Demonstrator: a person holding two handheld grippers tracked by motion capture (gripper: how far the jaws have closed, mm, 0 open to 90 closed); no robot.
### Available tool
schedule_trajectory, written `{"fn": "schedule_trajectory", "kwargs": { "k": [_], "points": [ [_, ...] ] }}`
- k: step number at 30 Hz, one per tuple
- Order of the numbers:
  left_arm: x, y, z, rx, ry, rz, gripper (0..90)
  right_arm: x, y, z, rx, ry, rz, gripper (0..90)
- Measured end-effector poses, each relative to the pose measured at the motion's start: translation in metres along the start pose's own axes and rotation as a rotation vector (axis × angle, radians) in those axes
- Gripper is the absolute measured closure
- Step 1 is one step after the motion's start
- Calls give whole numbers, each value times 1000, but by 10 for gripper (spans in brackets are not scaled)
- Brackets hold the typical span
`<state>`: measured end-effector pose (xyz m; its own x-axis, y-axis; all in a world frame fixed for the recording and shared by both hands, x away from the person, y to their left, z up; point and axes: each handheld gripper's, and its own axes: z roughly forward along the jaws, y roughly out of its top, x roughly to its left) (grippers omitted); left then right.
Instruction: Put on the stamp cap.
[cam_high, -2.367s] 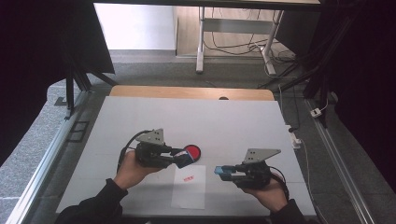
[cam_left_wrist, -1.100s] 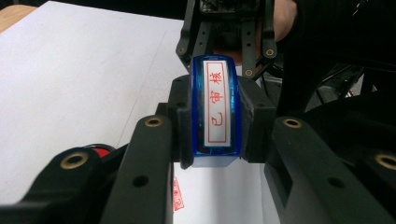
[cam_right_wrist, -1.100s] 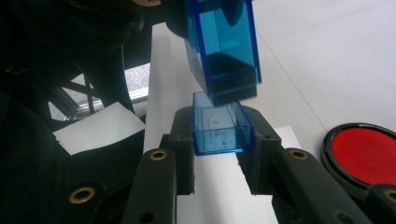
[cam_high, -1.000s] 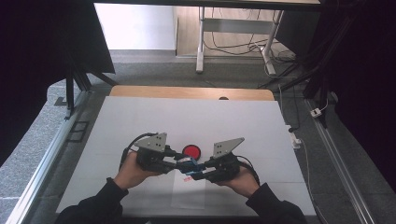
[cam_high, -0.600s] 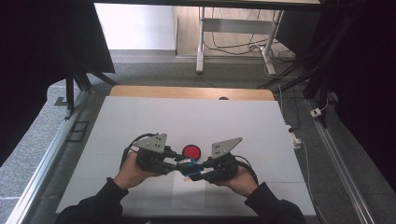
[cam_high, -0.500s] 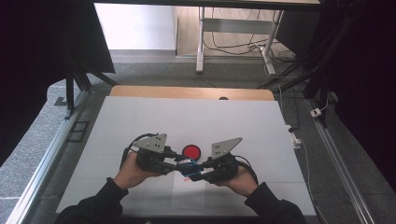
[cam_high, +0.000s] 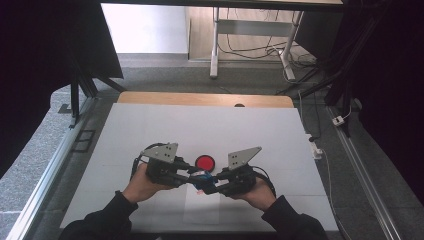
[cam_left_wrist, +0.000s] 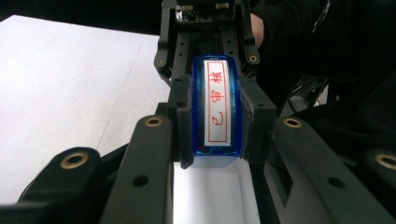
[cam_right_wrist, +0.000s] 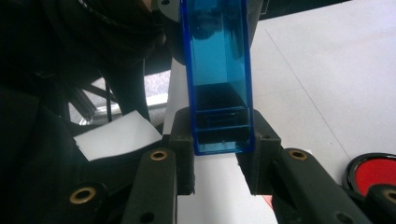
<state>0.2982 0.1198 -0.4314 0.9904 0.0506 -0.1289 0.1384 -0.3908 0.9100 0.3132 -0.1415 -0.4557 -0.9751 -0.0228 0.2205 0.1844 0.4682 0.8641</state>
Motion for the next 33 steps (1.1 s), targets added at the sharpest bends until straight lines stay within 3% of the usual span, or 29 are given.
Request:
{"fn": "schedule_trajectory", "kwargs": {
  "k": [8,33],
  "points": [
    [-2,2,0,17,23,17,703,1,0,0,18,-26,-14,680],
    [-2,1,-7,31,105,-18,701,5,-3,-10,35,-187,16,505]
  ]
}}
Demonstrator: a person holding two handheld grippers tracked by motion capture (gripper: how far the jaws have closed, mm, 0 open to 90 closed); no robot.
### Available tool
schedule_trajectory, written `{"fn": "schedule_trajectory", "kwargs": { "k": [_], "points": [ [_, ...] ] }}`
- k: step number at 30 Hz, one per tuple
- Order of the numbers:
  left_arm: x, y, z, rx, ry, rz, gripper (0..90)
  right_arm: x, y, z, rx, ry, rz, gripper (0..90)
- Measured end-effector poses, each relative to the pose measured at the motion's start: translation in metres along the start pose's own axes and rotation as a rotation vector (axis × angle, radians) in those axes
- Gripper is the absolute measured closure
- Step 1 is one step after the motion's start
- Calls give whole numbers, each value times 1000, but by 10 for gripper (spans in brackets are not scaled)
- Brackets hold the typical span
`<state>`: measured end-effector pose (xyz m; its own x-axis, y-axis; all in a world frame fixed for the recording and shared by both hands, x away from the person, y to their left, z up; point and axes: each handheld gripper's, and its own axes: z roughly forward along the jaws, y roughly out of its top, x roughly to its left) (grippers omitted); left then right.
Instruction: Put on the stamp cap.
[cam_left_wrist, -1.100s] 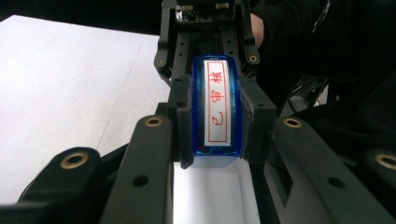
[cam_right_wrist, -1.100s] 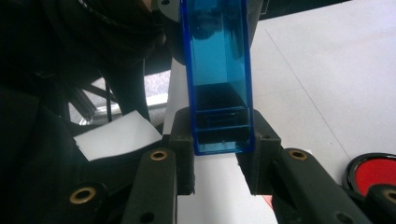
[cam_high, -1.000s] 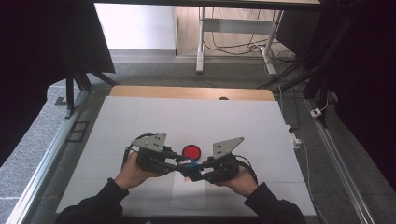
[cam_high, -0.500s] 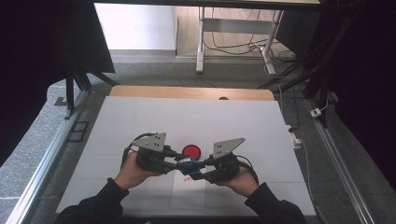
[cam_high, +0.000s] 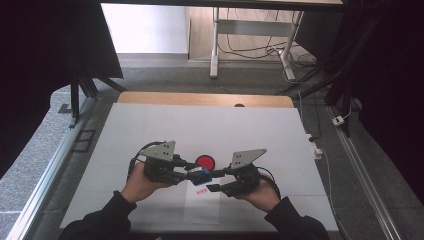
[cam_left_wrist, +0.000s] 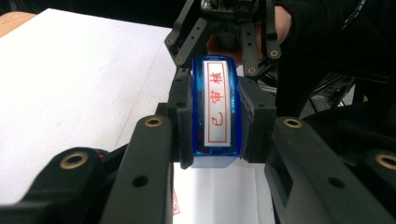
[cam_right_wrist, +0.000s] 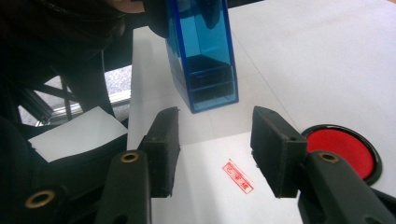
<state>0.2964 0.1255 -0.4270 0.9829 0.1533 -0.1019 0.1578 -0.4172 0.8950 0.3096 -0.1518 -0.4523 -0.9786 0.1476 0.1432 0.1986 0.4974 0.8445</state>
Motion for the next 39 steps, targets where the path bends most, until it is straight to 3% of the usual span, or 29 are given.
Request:
{"fn": "schedule_trajectory", "kwargs": {
  "k": [16,39],
  "points": [
    [1,-2,-8,16,56,-21,701,5,-2,-13,0,-110,51,338],
    [8,-9,-21,66,166,-86,700,12,-16,-32,15,-253,136,113]
  ]
}}
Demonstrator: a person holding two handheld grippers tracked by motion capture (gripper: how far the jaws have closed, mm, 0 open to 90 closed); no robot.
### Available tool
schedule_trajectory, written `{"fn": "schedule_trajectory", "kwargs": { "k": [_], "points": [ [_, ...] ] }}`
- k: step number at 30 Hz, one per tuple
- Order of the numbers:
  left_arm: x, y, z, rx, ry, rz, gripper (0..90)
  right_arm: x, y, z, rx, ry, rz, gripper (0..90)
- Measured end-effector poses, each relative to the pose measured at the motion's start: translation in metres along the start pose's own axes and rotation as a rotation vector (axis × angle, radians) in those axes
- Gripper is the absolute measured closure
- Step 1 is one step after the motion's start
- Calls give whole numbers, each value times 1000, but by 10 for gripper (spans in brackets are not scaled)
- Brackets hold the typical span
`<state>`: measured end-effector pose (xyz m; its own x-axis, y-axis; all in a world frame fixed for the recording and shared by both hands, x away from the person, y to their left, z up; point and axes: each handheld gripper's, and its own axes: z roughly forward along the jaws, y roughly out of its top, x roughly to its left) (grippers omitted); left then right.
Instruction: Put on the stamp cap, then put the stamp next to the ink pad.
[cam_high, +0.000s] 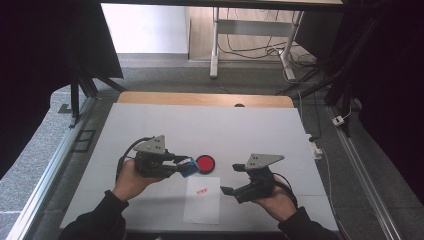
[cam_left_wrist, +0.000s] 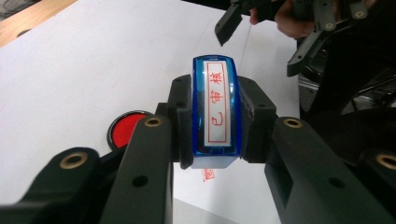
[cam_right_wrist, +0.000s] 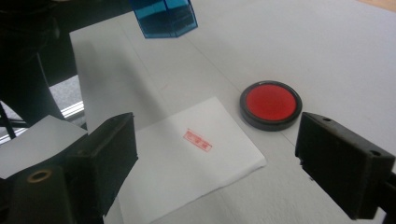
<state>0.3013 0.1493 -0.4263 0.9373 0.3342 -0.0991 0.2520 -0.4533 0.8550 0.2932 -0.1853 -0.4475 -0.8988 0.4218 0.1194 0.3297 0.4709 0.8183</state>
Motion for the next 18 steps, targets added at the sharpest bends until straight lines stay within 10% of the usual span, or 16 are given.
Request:
{"fn": "schedule_trajectory", "kwargs": {
  "k": [18],
  "points": [
    [12,-7,-9,21,88,-65,699,-2,-18,-20,-9,-91,58,0]
  ]
}}
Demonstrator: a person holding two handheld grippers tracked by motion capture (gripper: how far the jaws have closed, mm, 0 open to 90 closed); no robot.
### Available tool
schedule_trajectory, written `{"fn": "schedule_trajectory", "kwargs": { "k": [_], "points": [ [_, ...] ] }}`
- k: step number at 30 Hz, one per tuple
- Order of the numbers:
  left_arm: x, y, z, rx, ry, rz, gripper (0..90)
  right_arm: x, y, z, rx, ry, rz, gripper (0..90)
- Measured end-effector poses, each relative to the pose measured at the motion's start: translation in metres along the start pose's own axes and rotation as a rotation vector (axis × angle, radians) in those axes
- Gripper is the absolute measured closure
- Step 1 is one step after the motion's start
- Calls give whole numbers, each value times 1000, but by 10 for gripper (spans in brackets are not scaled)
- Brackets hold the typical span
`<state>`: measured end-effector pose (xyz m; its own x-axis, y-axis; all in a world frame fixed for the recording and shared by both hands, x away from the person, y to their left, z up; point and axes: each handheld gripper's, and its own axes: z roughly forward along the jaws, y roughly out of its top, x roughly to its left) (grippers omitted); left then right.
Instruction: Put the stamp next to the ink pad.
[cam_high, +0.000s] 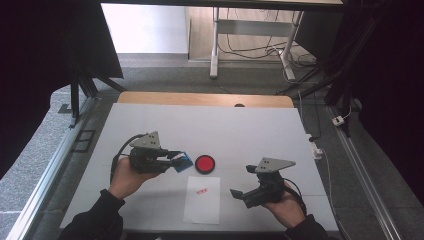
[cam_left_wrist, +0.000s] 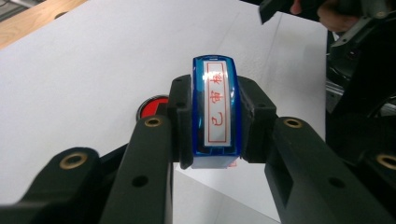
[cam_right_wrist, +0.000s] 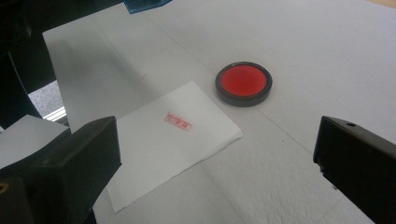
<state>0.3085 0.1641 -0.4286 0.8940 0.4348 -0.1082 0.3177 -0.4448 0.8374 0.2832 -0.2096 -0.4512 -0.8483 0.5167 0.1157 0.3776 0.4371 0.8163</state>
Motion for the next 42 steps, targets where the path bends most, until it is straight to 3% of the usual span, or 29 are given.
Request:
{"fn": "schedule_trajectory", "kwargs": {
  "k": [17,24,42],
  "points": [
    [15,-9,-11,20,85,-44,699,-4,-18,-23,18,-110,20,0],
    [22,-13,-15,29,121,-82,699,-7,-24,-34,33,-159,27,0],
    [38,-25,-21,61,208,-128,699,-14,-44,-56,62,-257,100,0]
  ]
}}
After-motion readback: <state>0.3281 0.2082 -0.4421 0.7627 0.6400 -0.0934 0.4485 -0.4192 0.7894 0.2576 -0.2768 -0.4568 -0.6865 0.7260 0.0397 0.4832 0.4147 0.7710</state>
